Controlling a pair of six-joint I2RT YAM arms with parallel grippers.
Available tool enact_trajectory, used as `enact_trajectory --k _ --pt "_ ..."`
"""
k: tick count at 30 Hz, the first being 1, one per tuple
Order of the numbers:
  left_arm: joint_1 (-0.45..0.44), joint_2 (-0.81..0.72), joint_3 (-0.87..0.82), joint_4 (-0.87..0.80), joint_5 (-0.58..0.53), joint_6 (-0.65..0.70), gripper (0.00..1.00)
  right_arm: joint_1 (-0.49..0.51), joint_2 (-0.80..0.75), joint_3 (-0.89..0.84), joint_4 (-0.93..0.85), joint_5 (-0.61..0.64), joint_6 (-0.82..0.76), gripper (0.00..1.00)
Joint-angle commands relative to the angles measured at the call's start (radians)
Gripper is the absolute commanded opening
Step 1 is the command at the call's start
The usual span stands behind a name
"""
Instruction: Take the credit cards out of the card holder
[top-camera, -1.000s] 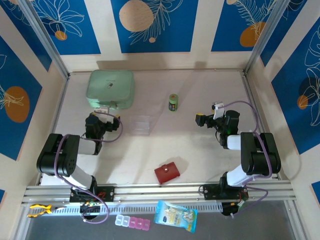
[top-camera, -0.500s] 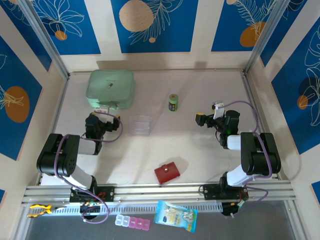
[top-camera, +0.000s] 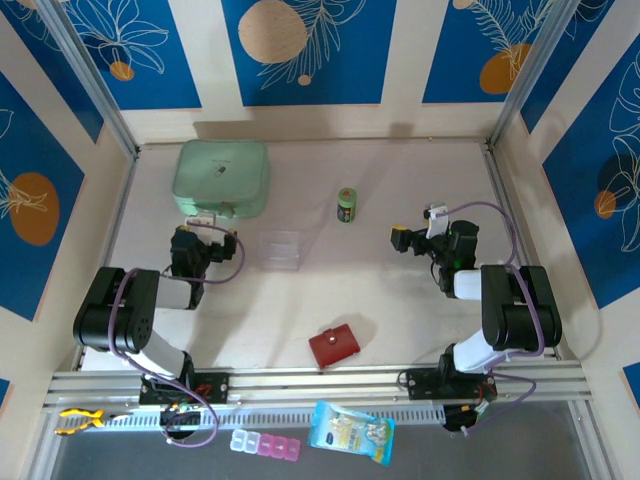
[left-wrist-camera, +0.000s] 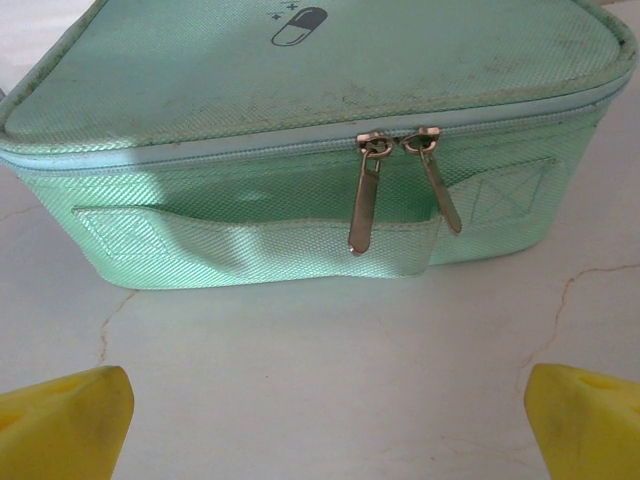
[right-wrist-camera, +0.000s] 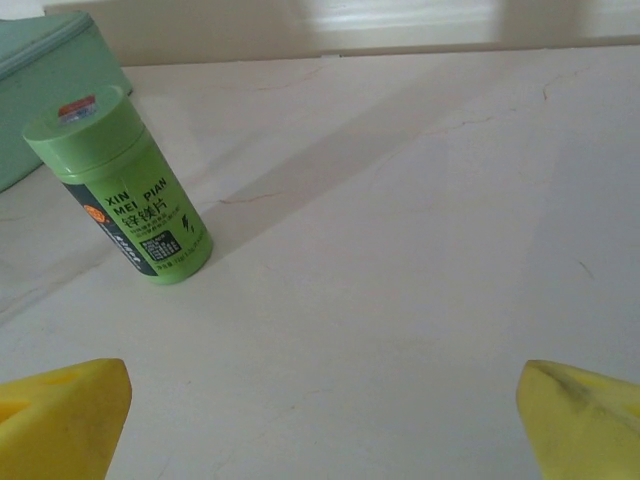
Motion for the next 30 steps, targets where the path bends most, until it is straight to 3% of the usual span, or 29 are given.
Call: enact_trajectory --k 1,9,14,23,30 --pt "-0.002 -0.071 0.017 -0.049 -0.052 -0.013 1.0 0.016 -0.039 0.025 -0.058 0.043 -0.013 0.99" --pt "-0.026 -0.302 0.096 -0.426 -0.066 -0.069 1.0 0.061 -0.215 0.104 -0.358 0.126 -0.006 1.0" --pt "-0.042 -0.426 0.195 -0.749 -0.066 -0.146 1.0 0.114 -0.349 0.161 -0.614 0.148 0.031 0.96" --pt "-0.045 -0.558 0.384 -1.244 0.092 -0.292 1.0 0.266 -0.532 0.246 -1.001 0.193 0.172 0.85" --pt "-0.045 -0.519 0.524 -1.527 0.21 -0.344 0.98 0.351 -0.54 0.346 -1.268 0.16 0.318 0.74"
